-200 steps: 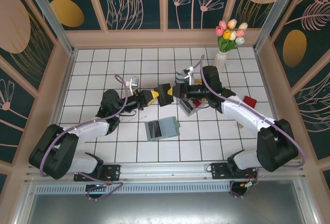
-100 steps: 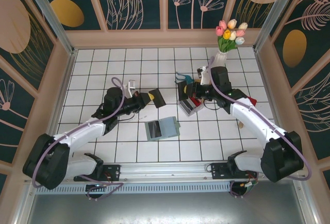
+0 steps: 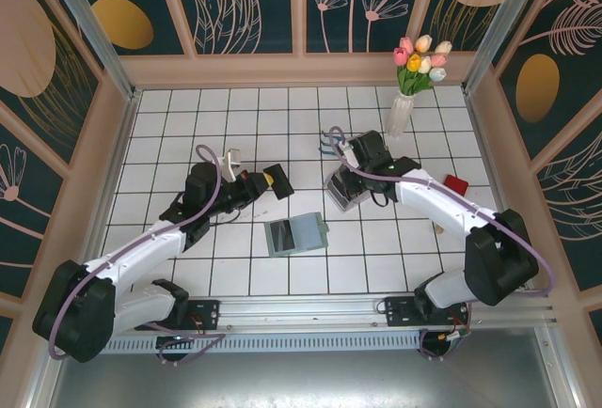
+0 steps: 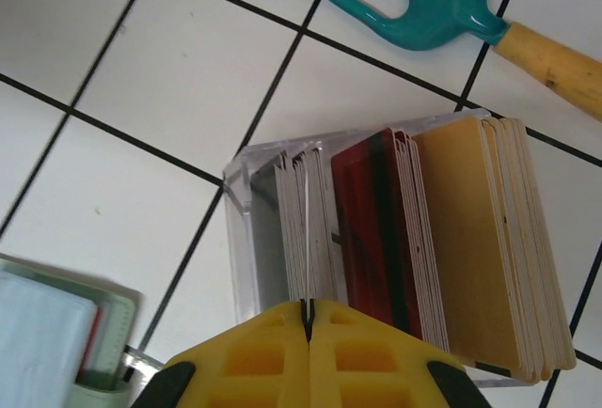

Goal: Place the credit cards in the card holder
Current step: Place the credit card in the storage box.

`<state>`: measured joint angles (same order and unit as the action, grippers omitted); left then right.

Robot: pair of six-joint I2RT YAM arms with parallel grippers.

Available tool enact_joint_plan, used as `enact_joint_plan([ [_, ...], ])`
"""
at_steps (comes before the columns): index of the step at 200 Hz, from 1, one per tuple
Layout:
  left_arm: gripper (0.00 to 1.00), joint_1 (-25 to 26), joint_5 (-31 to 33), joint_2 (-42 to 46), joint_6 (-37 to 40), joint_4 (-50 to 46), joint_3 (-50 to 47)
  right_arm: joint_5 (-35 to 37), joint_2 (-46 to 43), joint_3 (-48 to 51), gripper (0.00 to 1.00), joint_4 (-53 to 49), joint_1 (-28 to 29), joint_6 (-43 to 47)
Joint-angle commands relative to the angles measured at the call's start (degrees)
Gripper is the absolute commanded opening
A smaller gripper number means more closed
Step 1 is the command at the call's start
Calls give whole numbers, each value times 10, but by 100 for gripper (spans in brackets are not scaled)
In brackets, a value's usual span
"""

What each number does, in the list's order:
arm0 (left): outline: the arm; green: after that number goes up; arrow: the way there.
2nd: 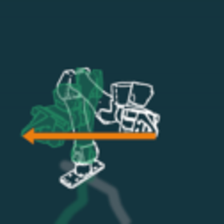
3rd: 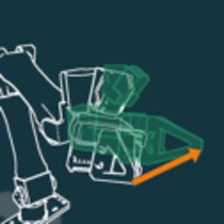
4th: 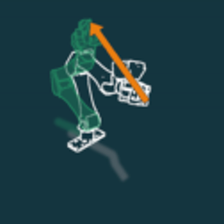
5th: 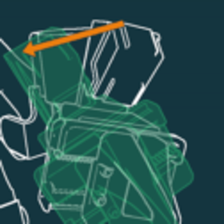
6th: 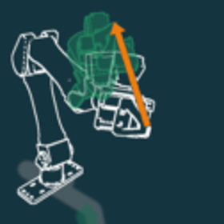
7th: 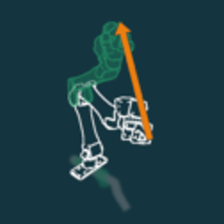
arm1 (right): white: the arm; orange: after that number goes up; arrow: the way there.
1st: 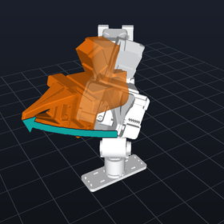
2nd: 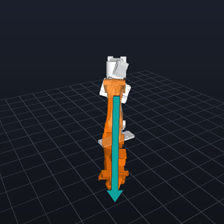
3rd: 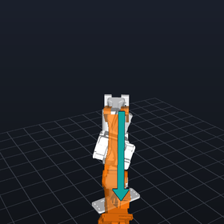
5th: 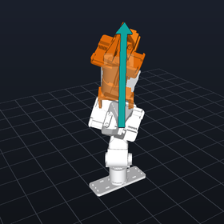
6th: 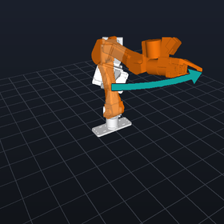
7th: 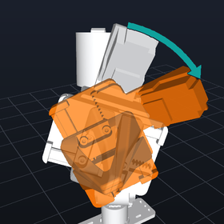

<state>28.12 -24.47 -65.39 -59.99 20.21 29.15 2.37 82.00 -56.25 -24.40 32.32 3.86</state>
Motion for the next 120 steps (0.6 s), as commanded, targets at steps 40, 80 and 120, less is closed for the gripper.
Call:
enact_joint_plan([
  [40, 1, 2, -13, 10, 10, 12, -11, 16, 15, -25, 2, -7, 8, 33],
  [80, 1, 2, -17, 3, 12, 14, -10, 4, -34, -38, 3, -1, 23, 40],
  [120, 1, 2, -27, -4, 4, 31, -12, -9, 0, -29, 3, 2, 23, 47],
])
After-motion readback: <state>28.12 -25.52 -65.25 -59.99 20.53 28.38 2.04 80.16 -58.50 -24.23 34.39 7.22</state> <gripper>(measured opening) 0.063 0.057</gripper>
